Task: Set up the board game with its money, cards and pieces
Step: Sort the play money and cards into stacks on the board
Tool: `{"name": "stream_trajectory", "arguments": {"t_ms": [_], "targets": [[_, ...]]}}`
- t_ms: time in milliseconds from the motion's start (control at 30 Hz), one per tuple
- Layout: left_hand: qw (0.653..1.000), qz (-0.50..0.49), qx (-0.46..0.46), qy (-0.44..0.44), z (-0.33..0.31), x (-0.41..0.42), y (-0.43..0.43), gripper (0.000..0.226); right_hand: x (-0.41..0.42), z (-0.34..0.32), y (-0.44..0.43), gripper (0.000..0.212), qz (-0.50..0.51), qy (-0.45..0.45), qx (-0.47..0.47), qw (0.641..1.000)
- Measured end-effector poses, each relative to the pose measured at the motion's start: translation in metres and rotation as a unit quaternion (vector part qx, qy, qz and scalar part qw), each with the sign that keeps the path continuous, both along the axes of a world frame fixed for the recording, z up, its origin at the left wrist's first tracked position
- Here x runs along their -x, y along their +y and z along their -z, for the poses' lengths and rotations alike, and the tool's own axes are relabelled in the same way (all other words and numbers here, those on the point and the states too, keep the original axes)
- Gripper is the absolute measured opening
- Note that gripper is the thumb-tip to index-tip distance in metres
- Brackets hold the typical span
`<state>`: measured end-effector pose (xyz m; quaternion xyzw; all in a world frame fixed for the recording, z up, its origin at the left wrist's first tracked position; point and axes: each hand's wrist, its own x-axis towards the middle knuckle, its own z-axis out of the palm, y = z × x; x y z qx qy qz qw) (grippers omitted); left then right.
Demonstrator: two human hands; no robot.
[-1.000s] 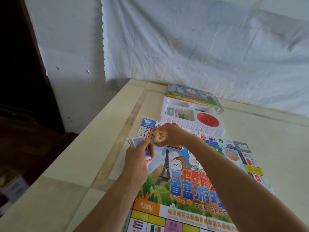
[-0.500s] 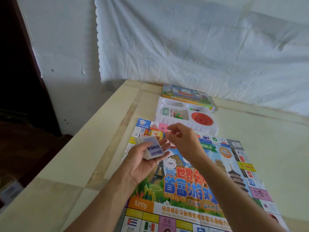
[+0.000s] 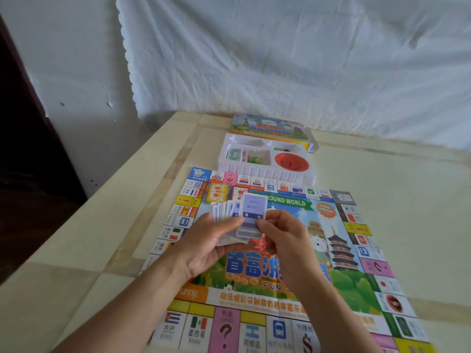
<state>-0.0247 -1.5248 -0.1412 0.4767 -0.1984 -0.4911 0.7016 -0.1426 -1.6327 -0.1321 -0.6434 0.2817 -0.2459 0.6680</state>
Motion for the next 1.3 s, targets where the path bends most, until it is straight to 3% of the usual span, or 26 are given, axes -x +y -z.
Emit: {"name": "stream_trajectory", "arguments": {"t_ms": [67, 233, 367, 533, 667, 800, 933, 1100, 1300], "targets": [[1.000, -0.009, -0.009, -0.016, 0.0012, 0.0022, -0.0012, 0.033, -0.0003, 0.0027, 0.0004, 0.009, -0.004, -0.009, 0.002, 1.000], [0.997, 0.037, 0.044, 0.055, -0.0011, 0.0018, 0.0010, 0.034, 0.0017, 0.0038, -0.0076, 0.005, 0.006, -0.009, -0.003, 1.000], [0.999, -0.027, 0.001, -0.023, 0.0029, 0.0016, -0.0011, 0.024, 0.0014, 0.0065, -0.0037, 0.010, -0.015, 0.006, 0.012, 1.000], [0.999, 0.002, 0.040, 0.021, -0.0001, -0.0011, 0.0021, 0.035, -0.0004, 0.0062, -0.0046, 0.015, -0.007, -0.007, -0.017, 1.000], [0.999, -0.025, -0.005, -0.030, 0.0018, 0.0011, 0.0006, 0.027, 0.0010, 0.0054, -0.0051, 0.017, -0.014, -0.003, -0.017, 1.000], [0.997, 0.019, 0.060, 0.053, -0.0024, -0.0025, 0.0057, 0.035, 0.0007, 0.0046, -0.0052, 0.018, -0.008, -0.007, -0.026, 1.000], [0.999, -0.034, 0.000, -0.023, 0.0004, 0.0008, 0.0018, 0.020, 0.0019, 0.0047, -0.0053, 0.017, -0.015, -0.002, -0.023, 1.000], [0.999, 0.000, 0.029, 0.034, -0.0027, -0.0021, 0.0038, 0.026, 0.0027, 0.0014, -0.0044, 0.015, -0.005, -0.003, -0.036, 0.999], [0.998, -0.053, -0.021, -0.041, -0.0006, 0.0028, -0.0005, 0.019, 0.0016, 0.0018, -0.0020, 0.011, -0.005, -0.002, -0.050, 0.999]]}}
